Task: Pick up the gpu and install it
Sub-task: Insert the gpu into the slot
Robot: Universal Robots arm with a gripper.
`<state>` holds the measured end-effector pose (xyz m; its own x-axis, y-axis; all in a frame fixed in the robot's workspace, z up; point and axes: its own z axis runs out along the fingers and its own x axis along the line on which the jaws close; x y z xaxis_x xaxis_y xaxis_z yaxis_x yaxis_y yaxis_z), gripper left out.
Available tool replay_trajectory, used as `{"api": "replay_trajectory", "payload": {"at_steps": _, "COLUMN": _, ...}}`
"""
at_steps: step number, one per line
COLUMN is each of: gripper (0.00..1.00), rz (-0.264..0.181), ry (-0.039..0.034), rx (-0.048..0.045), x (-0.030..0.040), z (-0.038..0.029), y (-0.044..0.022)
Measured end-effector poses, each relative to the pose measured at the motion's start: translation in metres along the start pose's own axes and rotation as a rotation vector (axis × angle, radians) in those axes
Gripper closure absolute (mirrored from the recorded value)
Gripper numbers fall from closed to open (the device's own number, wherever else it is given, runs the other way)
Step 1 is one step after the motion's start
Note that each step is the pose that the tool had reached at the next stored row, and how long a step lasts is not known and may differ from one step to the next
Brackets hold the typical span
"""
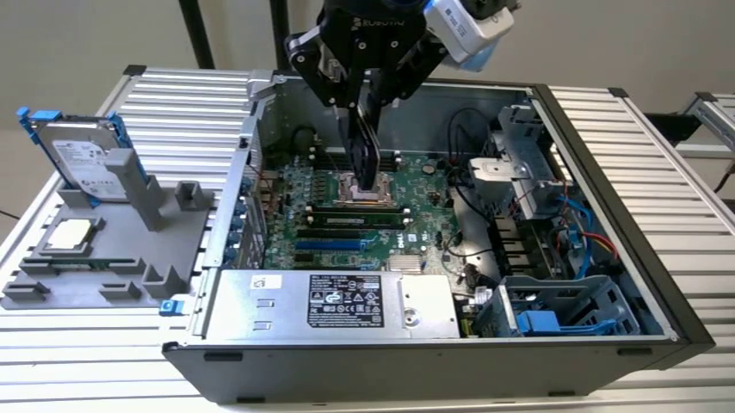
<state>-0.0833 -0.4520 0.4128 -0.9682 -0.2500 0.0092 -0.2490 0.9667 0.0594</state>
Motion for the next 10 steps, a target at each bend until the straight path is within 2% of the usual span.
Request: {"api": "replay_trajectory", "payload": {"at_steps": 10, "gripper": 1.00, "rz": -0.034, "ry": 0.0020, "rx": 0.0003, "x": -0.0007, "z": 0.0000, "y": -0.0002}}
